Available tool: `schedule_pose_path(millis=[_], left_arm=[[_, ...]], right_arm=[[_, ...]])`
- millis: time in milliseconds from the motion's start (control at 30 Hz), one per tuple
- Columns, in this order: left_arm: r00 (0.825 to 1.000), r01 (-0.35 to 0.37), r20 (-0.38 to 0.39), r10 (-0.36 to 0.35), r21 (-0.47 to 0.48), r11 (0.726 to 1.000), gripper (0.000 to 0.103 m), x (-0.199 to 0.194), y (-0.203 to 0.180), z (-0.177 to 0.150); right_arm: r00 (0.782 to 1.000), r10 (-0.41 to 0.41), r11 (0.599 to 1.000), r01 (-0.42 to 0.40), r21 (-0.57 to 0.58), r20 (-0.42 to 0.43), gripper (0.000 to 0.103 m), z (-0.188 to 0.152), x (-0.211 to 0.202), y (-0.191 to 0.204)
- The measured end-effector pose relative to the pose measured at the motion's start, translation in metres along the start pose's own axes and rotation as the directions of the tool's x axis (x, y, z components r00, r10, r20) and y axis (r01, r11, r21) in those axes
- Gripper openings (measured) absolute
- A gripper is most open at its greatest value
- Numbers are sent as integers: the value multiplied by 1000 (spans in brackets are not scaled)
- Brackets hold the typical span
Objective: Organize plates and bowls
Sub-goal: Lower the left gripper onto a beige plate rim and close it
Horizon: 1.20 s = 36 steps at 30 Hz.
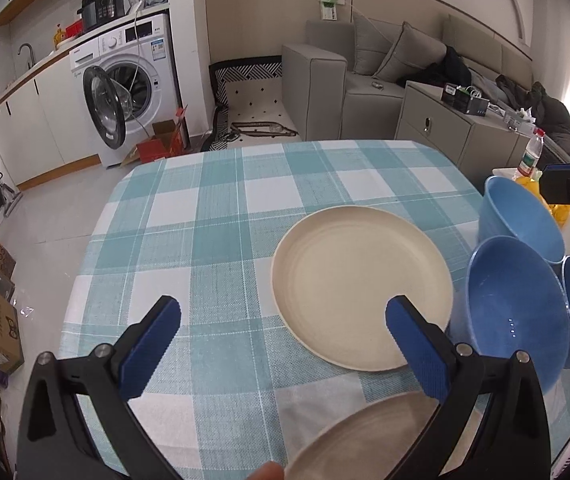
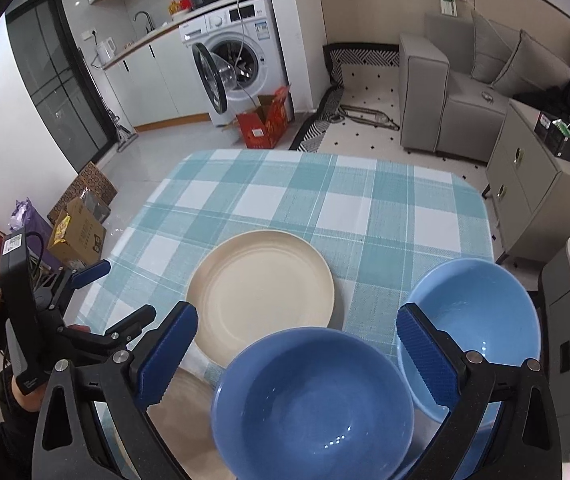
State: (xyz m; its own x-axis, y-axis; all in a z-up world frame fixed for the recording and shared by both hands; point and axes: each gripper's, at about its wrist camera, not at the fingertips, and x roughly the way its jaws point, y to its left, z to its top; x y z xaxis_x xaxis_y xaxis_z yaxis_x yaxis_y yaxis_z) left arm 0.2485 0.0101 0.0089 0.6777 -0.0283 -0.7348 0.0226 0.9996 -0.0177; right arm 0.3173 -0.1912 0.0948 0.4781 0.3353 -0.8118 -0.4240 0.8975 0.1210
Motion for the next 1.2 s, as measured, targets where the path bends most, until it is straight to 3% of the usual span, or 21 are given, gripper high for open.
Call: schedule_pose_path(millis=[367,500,900,1200], left_arm=[[998,10,-67,-12,-22,1000,103,41,7,-1],[997,7,-82,-10,-35,999,103,51,12,-1],[991,12,-130,-17,-36,999,103,73,16,-6],[986,39,-158,-44,-37,999,101,83,15,-9]], right_arm=[[987,-33,999,37,26,-158,95,14,85,-14],[979,-30,999,35,24,-202,87,17,107,-16],[940,-43,999,43,-8,-340,78,17,162,-16],[929,-39,999,25,-41,-368,76,20,179,-4]])
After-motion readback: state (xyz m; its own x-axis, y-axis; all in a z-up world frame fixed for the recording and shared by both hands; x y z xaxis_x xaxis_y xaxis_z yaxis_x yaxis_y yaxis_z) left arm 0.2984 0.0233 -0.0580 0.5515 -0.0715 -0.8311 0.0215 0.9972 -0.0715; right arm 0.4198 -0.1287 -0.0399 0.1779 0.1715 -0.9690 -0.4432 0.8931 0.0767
